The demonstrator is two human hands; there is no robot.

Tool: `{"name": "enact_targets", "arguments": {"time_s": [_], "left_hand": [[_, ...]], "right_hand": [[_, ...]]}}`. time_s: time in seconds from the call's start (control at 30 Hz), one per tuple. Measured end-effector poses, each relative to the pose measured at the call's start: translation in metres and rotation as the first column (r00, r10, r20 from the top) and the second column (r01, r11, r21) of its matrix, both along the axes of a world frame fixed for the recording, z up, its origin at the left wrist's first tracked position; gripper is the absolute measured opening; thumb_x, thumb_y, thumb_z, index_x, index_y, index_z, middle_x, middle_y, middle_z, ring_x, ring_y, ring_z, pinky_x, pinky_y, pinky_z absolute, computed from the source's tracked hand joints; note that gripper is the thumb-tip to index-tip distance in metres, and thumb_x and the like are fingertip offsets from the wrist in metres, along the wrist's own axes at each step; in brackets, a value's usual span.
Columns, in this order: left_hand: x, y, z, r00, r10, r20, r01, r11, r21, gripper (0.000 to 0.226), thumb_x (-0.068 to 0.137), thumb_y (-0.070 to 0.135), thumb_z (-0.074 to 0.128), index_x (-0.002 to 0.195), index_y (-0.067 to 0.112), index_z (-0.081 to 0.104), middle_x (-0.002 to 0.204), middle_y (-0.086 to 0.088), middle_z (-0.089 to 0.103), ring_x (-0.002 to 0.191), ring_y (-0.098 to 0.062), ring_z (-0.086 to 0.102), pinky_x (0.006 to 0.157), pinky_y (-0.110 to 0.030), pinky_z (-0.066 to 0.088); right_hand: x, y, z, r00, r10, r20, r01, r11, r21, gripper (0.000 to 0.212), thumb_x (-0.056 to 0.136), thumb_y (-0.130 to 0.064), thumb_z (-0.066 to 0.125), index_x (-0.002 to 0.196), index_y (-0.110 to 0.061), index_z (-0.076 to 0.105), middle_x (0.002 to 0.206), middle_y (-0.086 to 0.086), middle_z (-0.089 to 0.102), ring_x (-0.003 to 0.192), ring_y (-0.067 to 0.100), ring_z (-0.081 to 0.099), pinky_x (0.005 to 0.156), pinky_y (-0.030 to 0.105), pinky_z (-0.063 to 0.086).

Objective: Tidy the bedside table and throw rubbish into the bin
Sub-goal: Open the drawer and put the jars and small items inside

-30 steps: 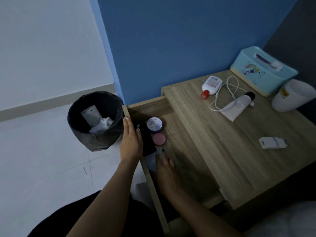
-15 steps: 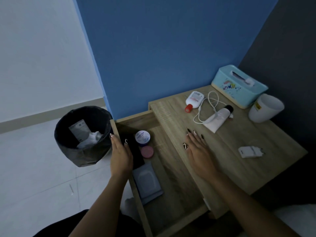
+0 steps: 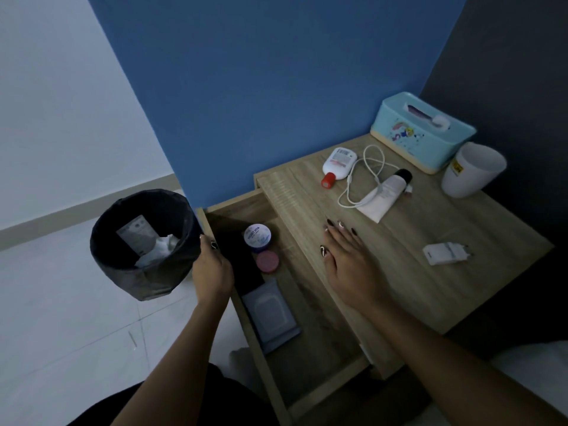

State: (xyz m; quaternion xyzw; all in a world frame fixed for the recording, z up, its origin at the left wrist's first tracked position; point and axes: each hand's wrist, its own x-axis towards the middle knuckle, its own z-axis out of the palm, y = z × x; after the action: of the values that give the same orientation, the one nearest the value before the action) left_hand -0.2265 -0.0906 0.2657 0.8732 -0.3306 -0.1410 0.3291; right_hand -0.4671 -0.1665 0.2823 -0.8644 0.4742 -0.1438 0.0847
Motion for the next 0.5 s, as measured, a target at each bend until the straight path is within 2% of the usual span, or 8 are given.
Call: {"name": "enact_targets", "arguments": {"time_s": [0.07, 0.17, 0.27, 0.37, 0.5], "left_hand": [[-0.007, -0.009, 0.003, 0.999, -0.032, -0.024, 0.032, 0.999, -0.003, 0.028, 0.097, 0.017, 0.038, 0.123, 0.010, 0.043, 0.095, -0.018, 0.068, 0.083, -0.038, 0.066, 0.070, -0.043, 0.054], [-0.020, -0.024, 0.006, 0.996, -0.059, -0.067, 0.059, 0.998, 0.004, 0.027, 0.096, 0.017, 0.037, 0.121, 0.010, 0.044, 0.093, -0.018, 0.068, 0.082, -0.038, 0.065, 0.074, -0.048, 0.057], [-0.036, -0.041, 0.007, 0.987, -0.117, -0.111, 0.118, 0.993, 0.004, 0.030, 0.097, 0.016, 0.034, 0.126, 0.009, 0.039, 0.089, -0.019, 0.066, 0.078, -0.037, 0.065, 0.071, -0.050, 0.057], [-0.051, -0.057, 0.009, 0.976, -0.141, -0.167, 0.144, 0.990, 0.008, 0.035, 0.099, 0.017, 0.030, 0.131, 0.006, 0.034, 0.093, -0.021, 0.064, 0.081, -0.038, 0.063, 0.068, -0.044, 0.053], [-0.069, -0.074, 0.013, 0.949, -0.128, -0.289, 0.116, 0.991, -0.059, 0.028, 0.097, 0.023, 0.032, 0.119, 0.010, 0.042, 0.101, -0.015, 0.063, 0.091, -0.035, 0.061, 0.079, -0.046, 0.051]], "right_hand": [[-0.001, 0.000, -0.001, 1.000, 0.000, 0.011, 0.000, 1.000, -0.010, 0.054, 0.094, -0.028, 0.026, 0.138, -0.006, 0.048, 0.147, 0.007, 0.046, 0.142, 0.022, 0.033, 0.116, 0.042, 0.028], [0.000, -0.001, -0.004, 1.000, -0.003, 0.023, 0.003, 1.000, -0.031, 0.051, 0.093, -0.026, 0.031, 0.136, -0.007, 0.050, 0.145, 0.007, 0.049, 0.140, 0.022, 0.036, 0.115, 0.041, 0.029], [-0.001, -0.002, -0.007, 0.999, -0.010, 0.033, 0.011, 0.999, -0.038, 0.051, 0.094, -0.027, 0.031, 0.138, -0.009, 0.048, 0.145, 0.006, 0.048, 0.141, 0.021, 0.035, 0.115, 0.041, 0.029], [0.000, -0.001, -0.008, 0.999, -0.016, 0.048, 0.018, 0.999, -0.048, 0.050, 0.094, -0.026, 0.033, 0.138, -0.010, 0.048, 0.145, 0.004, 0.048, 0.141, 0.020, 0.034, 0.116, 0.041, 0.028], [0.002, -0.001, -0.009, 0.997, -0.023, 0.079, 0.027, 0.999, -0.048, 0.048, 0.094, -0.025, 0.035, 0.136, -0.009, 0.051, 0.142, 0.005, 0.052, 0.139, 0.022, 0.037, 0.116, 0.040, 0.027]]}}
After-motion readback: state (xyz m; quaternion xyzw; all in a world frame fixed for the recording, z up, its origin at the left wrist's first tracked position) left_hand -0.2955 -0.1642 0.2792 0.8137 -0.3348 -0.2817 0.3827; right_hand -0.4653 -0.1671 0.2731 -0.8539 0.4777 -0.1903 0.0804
